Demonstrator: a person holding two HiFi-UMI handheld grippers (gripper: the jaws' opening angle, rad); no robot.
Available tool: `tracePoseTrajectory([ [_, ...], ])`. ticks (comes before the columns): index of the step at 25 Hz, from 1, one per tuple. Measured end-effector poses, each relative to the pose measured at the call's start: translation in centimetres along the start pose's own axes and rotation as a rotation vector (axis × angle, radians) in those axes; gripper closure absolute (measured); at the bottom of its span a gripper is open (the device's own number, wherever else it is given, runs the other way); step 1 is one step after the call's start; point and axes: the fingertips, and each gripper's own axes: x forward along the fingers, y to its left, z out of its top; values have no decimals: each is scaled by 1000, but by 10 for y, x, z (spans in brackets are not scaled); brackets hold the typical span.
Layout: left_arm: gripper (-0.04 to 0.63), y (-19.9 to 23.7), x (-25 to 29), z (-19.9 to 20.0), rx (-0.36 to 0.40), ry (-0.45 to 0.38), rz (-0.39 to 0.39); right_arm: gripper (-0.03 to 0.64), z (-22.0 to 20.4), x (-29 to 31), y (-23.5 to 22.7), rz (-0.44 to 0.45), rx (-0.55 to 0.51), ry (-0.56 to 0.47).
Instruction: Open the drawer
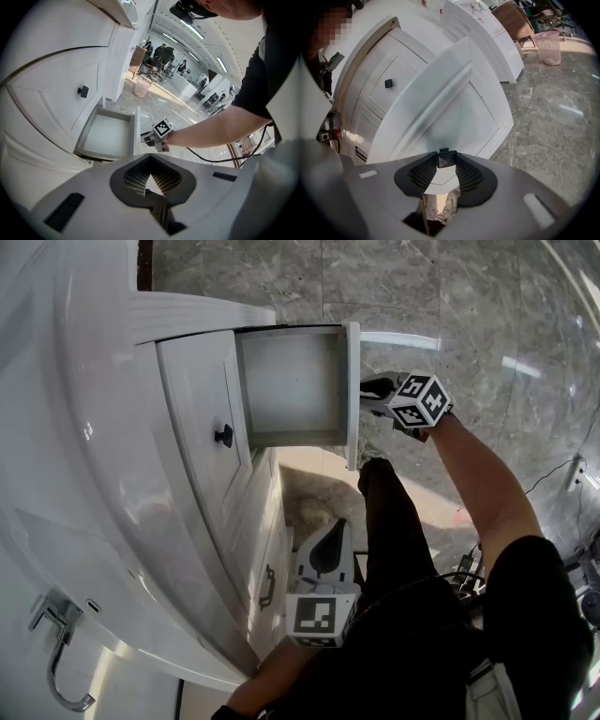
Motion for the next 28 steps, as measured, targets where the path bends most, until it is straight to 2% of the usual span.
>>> tracePoseTrajectory([
  [28,604,0,-1,0,-1,-11,-2,492,-2,-1,-2,26,27,-7],
])
